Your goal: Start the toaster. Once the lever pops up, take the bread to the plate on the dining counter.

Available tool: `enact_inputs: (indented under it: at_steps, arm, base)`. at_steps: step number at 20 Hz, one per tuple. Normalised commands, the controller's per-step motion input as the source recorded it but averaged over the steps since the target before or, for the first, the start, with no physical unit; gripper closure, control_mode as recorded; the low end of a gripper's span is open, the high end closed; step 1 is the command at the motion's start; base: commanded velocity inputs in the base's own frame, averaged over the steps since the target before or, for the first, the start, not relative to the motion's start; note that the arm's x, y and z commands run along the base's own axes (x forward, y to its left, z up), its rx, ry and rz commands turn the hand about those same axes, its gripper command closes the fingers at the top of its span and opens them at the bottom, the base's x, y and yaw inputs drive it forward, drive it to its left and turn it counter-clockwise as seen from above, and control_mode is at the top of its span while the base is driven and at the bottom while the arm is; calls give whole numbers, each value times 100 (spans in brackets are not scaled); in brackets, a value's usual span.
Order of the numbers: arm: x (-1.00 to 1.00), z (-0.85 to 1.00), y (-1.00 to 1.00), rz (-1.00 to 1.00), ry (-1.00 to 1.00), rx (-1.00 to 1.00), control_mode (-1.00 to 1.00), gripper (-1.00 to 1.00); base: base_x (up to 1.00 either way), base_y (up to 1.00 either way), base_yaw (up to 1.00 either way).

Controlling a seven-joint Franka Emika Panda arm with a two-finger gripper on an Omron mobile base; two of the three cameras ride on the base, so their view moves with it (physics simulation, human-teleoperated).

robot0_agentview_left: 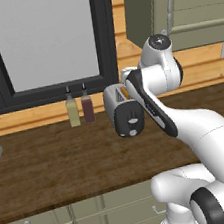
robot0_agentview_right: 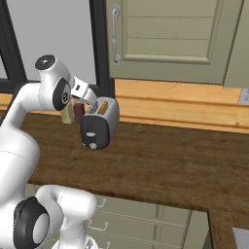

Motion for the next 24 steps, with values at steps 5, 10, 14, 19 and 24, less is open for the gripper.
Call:
enact_inputs:
  at_steps: [5,10,14,19,24]
  arm:
    - [0,0,0,0,0,0,-100,-100]
    - [0,0,0,0,0,0,-100,-100]
    - [0,0,0,0,0,0,-100,-100]
    - [0,0,0,0,0,0,-100,-100]
    - [0,0,0,0,0,0,-100,-100]
  base:
    - [0,0,0]
    - [0,0,0]
    - [0,0,0]
    - [0,0,0]
    - [0,0,0]
